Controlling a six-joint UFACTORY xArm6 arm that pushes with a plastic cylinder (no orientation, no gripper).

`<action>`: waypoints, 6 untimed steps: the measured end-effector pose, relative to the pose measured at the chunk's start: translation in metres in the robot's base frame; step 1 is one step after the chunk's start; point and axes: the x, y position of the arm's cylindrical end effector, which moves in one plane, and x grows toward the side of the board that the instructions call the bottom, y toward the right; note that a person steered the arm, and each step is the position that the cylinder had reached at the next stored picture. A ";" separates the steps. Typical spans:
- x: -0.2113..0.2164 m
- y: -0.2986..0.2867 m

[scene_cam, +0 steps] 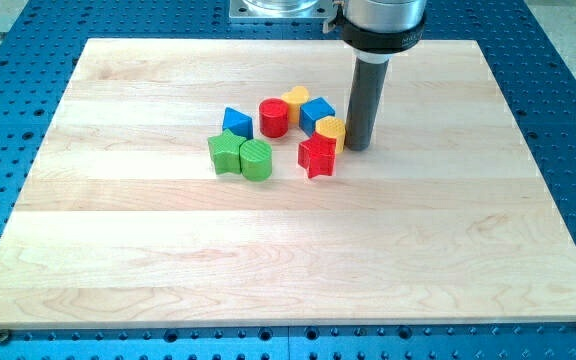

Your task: Separate the red star from the hexagon

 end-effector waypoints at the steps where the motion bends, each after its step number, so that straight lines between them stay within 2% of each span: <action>1: 0.007 0.000; 4: 0.037 -0.008; 6: 0.040 -0.048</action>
